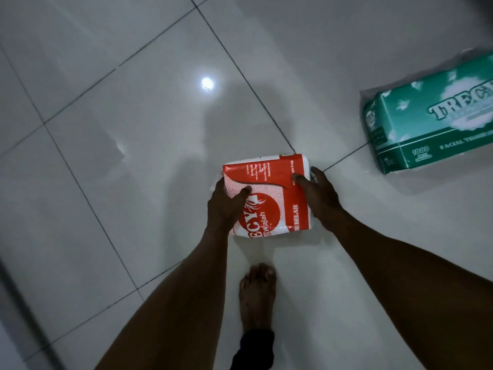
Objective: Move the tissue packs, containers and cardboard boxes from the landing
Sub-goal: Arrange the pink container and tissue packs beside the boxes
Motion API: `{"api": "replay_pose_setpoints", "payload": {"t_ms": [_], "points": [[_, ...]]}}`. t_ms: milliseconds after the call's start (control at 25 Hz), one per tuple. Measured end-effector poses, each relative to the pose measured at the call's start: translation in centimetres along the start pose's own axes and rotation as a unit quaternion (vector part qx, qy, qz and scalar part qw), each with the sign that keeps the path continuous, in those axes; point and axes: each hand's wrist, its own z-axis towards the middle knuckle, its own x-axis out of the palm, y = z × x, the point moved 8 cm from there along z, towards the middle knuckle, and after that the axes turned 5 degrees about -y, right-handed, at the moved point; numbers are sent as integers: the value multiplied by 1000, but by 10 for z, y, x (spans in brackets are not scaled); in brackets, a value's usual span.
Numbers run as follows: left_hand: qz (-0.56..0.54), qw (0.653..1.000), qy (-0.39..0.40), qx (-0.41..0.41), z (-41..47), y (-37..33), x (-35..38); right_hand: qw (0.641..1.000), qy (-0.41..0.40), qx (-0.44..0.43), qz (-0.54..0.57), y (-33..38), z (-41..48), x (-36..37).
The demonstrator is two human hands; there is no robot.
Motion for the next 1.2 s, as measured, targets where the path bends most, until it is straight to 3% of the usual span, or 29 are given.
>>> {"api": "replay_pose_setpoints", "payload": {"t_ms": [360,680,920,1200], "points": [[-21,1000,-17,1,-20,-8,-1,998,35,-37,27,0,-14,-2],[23,999,18,33,-73,-55,65,996,-23,-23,79,-42,-34,-92],[64,992,70,88,-148,-122,180,988,-73,-1,133,-105,-53,-235],[103,968,171,153,-286,-191,394,958,-183,31,219,-242,-94,-458]]}}
